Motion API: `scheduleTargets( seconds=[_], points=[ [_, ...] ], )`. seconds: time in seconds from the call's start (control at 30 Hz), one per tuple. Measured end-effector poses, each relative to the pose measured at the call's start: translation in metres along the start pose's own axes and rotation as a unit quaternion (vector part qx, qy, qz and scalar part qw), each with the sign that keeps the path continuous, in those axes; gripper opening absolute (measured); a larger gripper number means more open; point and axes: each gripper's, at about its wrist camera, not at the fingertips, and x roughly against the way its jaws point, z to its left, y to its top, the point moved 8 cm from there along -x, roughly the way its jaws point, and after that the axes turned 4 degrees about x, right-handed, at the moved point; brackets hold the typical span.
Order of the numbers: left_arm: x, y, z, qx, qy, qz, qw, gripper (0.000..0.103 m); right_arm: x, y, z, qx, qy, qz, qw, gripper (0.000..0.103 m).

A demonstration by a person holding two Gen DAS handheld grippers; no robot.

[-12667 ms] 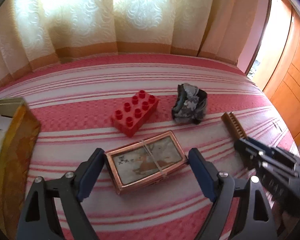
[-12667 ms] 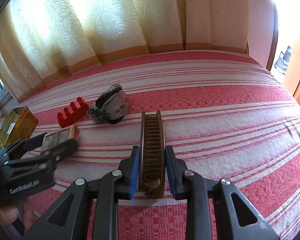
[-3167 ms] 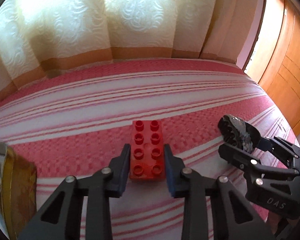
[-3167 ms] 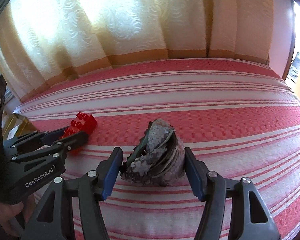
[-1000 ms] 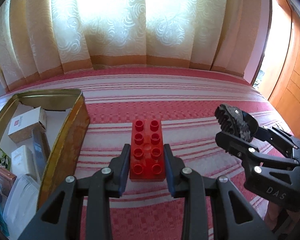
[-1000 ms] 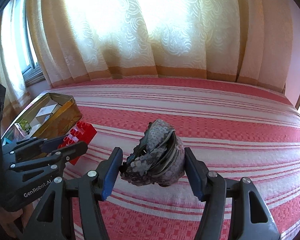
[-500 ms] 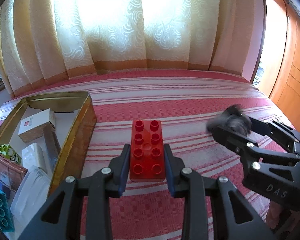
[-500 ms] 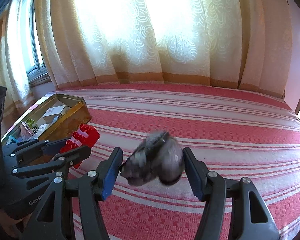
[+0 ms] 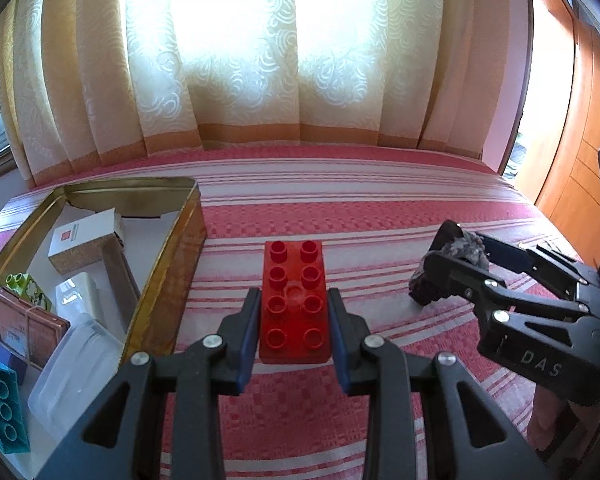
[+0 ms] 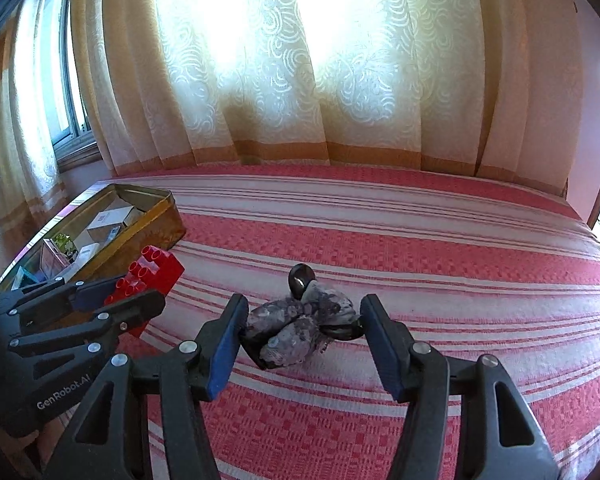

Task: Organize rigid objects
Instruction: 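Lift and carry the red brick and grey shoe over the tray with both tools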

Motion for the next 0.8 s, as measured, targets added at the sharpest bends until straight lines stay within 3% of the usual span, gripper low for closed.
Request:
scheduleTargets(
  seconds=[0.8],
  points=[
    [0.010, -0.001, 0.001, 0.005, -0.006, -0.008, 0.9999, 0.031, 0.026, 0.007, 0.008, 0.014, -0.001, -0.063, 0.998, 0.059]
  ],
)
